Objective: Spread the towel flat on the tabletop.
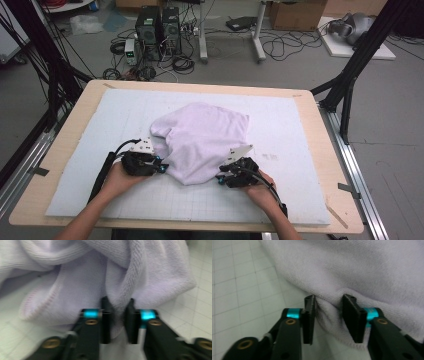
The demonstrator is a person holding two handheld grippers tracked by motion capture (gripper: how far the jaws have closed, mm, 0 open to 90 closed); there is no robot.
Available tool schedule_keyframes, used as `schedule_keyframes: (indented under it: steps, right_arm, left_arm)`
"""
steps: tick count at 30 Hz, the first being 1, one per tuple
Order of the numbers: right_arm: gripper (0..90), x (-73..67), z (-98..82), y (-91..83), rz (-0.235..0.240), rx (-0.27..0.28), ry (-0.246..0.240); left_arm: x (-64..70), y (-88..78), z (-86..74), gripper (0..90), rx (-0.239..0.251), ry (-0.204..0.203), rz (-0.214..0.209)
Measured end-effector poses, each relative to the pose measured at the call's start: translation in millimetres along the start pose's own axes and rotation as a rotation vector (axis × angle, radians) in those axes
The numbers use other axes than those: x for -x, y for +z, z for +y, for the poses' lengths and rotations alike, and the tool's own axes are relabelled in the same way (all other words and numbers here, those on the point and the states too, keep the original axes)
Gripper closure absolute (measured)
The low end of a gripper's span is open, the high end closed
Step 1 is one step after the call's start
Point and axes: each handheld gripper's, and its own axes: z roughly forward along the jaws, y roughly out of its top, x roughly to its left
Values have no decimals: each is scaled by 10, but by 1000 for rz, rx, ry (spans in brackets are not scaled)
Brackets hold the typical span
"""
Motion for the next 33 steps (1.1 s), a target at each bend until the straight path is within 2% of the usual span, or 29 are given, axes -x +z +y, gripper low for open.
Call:
schedule_keyframes:
  steps: [1,2,4,6,8,10,13,15,16,18,20,22,23,24,27,29,31,33]
  right_arm:
    - [789,17,4,-11,-3,0,-10]
    - [811,30,2,-22,14,-3,-5]
    - [830,34,-9,-66,42,-2,2]
    - [833,1,-3,-164,38,9,-12]
    - [834,-28,6,-293,42,33,-23]
    - [834,-52,15,-503,48,73,-28]
    - [838,-49,32,-786,27,120,-32]
    - [843,-12,54,-901,-22,103,-44]
    - [842,37,54,-927,-34,97,-44]
    - [842,171,40,-916,-58,85,-13]
    - [842,308,22,-849,-89,59,4]
    - [842,511,-3,-745,-106,52,60]
    - [843,596,-16,-693,-116,47,81]
    - [842,660,-25,-655,-117,50,98]
    - [842,855,-51,-503,-119,48,144]
    - [837,948,-76,-375,-111,28,159]
    - [824,983,-94,-298,-106,13,181]
    - [783,970,-90,-313,-121,19,181]
  left_arm:
    - [11,-25,11,849,5,1,-7]
    - [28,-63,21,855,21,-4,-21]
    - [68,-178,41,857,51,-3,-35]
    - [107,-306,61,856,84,-17,-42]
    - [164,-441,97,856,116,-26,-49]
    - [225,-582,150,856,145,-25,-53]
    - [305,-707,254,856,181,-16,-44]
    - [299,-677,321,855,173,-20,2]
    - [267,-626,348,853,166,-37,27]
    - [171,-480,399,853,144,-60,61]
    - [67,-323,446,855,135,-92,75]
    - [-67,-125,504,855,104,-110,119]
    - [-111,-65,513,855,113,-138,120]
    - [-180,19,527,855,110,-152,151]
    - [-358,185,534,856,93,-192,191]
    - [-442,234,509,853,99,-228,179]
    - [-453,199,515,823,101,-214,175]
    - [-434,115,522,729,107,-208,183]
